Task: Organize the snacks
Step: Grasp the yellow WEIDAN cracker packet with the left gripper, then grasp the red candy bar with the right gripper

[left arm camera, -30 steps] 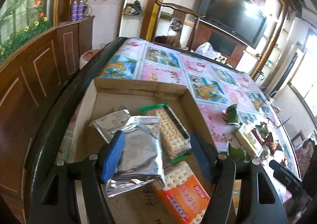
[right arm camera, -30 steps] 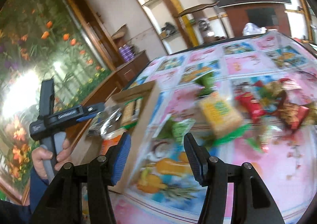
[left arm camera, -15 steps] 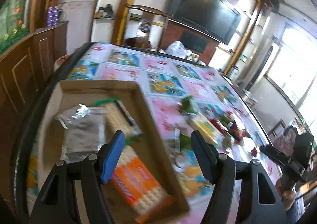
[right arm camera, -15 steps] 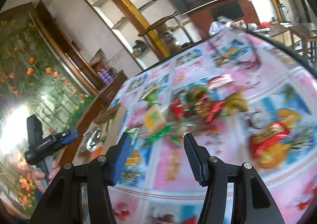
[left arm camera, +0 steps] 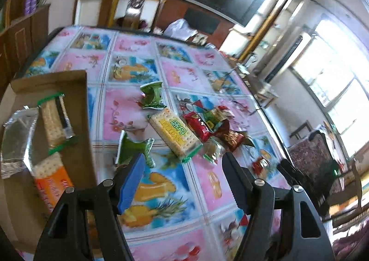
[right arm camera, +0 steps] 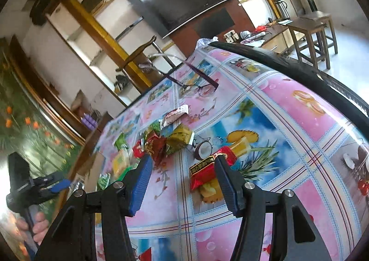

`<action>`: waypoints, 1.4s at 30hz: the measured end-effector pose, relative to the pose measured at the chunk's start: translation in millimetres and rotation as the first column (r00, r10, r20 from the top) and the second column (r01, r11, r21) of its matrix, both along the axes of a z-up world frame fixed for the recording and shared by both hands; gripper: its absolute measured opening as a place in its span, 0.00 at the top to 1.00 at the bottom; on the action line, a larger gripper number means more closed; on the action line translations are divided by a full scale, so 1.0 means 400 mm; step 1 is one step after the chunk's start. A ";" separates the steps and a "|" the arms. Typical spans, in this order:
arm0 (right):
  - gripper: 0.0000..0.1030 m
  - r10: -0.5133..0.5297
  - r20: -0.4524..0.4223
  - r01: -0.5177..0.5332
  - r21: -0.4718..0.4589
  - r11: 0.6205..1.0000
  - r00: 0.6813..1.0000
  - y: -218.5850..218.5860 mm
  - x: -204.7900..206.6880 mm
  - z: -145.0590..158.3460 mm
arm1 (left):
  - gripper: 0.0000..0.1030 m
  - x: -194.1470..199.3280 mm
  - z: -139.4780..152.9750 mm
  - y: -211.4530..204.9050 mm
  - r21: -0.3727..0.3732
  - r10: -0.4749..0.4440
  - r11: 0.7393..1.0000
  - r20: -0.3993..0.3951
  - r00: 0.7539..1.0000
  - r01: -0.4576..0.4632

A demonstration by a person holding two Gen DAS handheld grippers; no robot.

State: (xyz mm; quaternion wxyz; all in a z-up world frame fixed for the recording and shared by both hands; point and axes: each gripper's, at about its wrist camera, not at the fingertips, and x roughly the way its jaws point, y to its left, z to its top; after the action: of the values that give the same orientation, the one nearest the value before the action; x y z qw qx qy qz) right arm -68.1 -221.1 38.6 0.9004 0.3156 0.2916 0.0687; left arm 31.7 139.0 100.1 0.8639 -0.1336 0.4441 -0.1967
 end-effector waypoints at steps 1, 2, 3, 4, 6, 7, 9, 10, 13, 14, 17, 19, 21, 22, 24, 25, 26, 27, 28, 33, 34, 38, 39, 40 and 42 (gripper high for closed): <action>0.41 0.001 0.000 -0.001 -0.003 1.000 1.000 0.004 0.002 0.003 | 0.33 0.017 -0.009 -0.014 -0.007 0.007 1.000 -0.021 1.000 -0.008; 0.41 -0.002 0.001 0.002 -0.006 1.000 1.000 0.005 0.002 0.005 | 0.34 0.042 -0.024 -0.035 -0.011 0.012 1.000 -0.061 0.998 -0.013; 0.41 -0.006 0.006 0.006 -0.008 1.000 1.000 0.004 -0.002 0.008 | 0.34 0.053 -0.034 -0.046 -0.006 0.019 1.000 -0.086 0.996 -0.020; 0.41 -0.004 0.011 0.004 -0.003 1.000 1.000 0.004 -0.004 0.007 | 0.34 0.071 -0.050 -0.062 0.004 0.036 0.999 -0.114 0.993 -0.036; 0.41 -0.006 0.023 0.006 0.005 1.000 1.000 0.001 -0.011 0.011 | 0.34 0.103 -0.078 -0.090 0.013 0.064 0.998 -0.159 0.985 -0.063; 0.41 -0.007 0.027 0.007 0.006 1.000 1.000 0.003 -0.011 0.012 | 0.34 0.118 -0.090 -0.105 0.034 0.082 0.996 -0.171 0.982 -0.077; 0.41 -0.008 0.036 0.008 0.011 1.000 0.999 0.000 -0.016 0.015 | 0.34 0.145 -0.109 -0.128 0.082 0.109 0.992 -0.181 0.977 -0.096; 0.41 -0.012 0.037 0.012 0.010 1.000 0.999 0.000 -0.014 0.014 | 0.34 0.156 -0.115 -0.136 0.108 0.125 0.988 -0.184 0.975 -0.107; 0.41 -0.023 0.041 0.022 0.017 1.000 0.999 -0.008 -0.017 0.012 | 0.34 0.191 -0.129 -0.164 0.173 0.155 0.977 -0.174 0.972 -0.125; 0.41 -0.031 0.039 0.030 0.017 0.999 0.999 -0.010 -0.018 0.012 | 0.34 0.202 -0.138 -0.178 0.203 0.161 0.971 -0.176 0.971 -0.124; 0.41 -0.055 0.030 0.054 0.028 0.998 0.998 -0.020 -0.021 0.008 | 0.34 0.228 -0.173 -0.217 0.252 0.162 0.961 -0.179 0.970 -0.114; 0.41 -0.073 0.024 0.073 0.027 0.997 0.997 -0.027 -0.020 0.008 | 0.35 0.232 -0.195 -0.237 0.272 0.152 0.957 -0.177 0.972 -0.100; 0.41 -0.085 0.013 0.085 0.029 0.996 0.996 -0.031 -0.017 0.005 | 0.45 0.213 -0.198 -0.254 0.299 0.143 0.949 -0.121 0.982 -0.101; 0.41 -0.090 0.005 0.089 0.027 0.996 0.996 -0.032 -0.015 0.004 | 0.48 0.203 -0.198 -0.264 0.309 0.123 0.947 -0.104 0.987 -0.085; 0.40 -0.101 -0.018 0.101 0.020 0.995 0.995 -0.034 -0.009 -0.001 | 0.54 0.178 -0.199 -0.273 0.312 0.084 0.949 -0.092 0.992 -0.052; 0.39 -0.101 -0.025 0.101 0.021 0.995 0.995 -0.035 -0.007 -0.003 | 0.55 0.166 -0.200 -0.275 0.308 0.066 0.951 -0.089 0.994 -0.035; 0.39 -0.095 -0.043 0.096 0.019 0.995 0.995 -0.033 0.000 -0.008 | 0.55 0.150 -0.199 -0.275 0.302 0.042 0.953 -0.085 0.995 -0.015; 0.39 -0.088 -0.065 0.089 0.010 0.996 0.994 -0.028 0.009 -0.013 | 0.55 0.132 -0.199 -0.272 0.299 0.023 0.954 -0.079 0.997 0.001; 0.39 -0.080 -0.088 0.080 -0.001 0.997 0.993 -0.021 0.017 -0.017 | 0.55 0.114 -0.199 -0.269 0.299 0.005 0.954 -0.071 0.997 0.017; 0.39 -0.060 -0.169 0.047 -0.084 0.995 0.984 0.020 0.051 -0.031 | 0.56 0.083 -0.203 -0.253 0.270 -0.045 0.961 -0.047 0.998 0.056; 0.40 -0.058 -0.181 0.040 -0.100 0.994 0.982 0.027 0.059 -0.035 | 0.56 0.086 -0.203 -0.251 0.267 -0.047 0.962 -0.046 0.998 0.058; 0.51 -0.068 -0.240 0.006 -0.248 0.969 0.968 0.079 0.115 -0.027 | 0.56 0.090 -0.201 -0.246 0.251 -0.056 0.966 -0.047 0.997 0.066; 0.55 -0.071 -0.256 -0.006 -0.288 0.957 0.964 0.096 0.133 -0.026 | 0.56 0.090 -0.202 -0.247 0.249 -0.057 0.966 -0.047 0.997 0.067; 0.61 -0.080 -0.269 -0.017 -0.341 0.940 0.960 0.112 0.147 -0.025 | 0.56 0.091 -0.202 -0.246 0.246 -0.057 0.967 -0.049 0.997 0.067; 0.67 -0.082 -0.283 -0.052 -0.435 0.899 0.956 0.149 0.165 -0.026 | 0.56 0.090 -0.202 -0.245 0.247 -0.058 0.967 -0.046 0.997 0.067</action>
State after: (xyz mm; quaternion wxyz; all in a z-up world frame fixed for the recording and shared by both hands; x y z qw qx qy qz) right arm -2.2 -161.4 28.2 0.8951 0.1140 0.4278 -0.0534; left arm 67.8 40.9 19.1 0.8585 -0.0140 0.4857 -0.1640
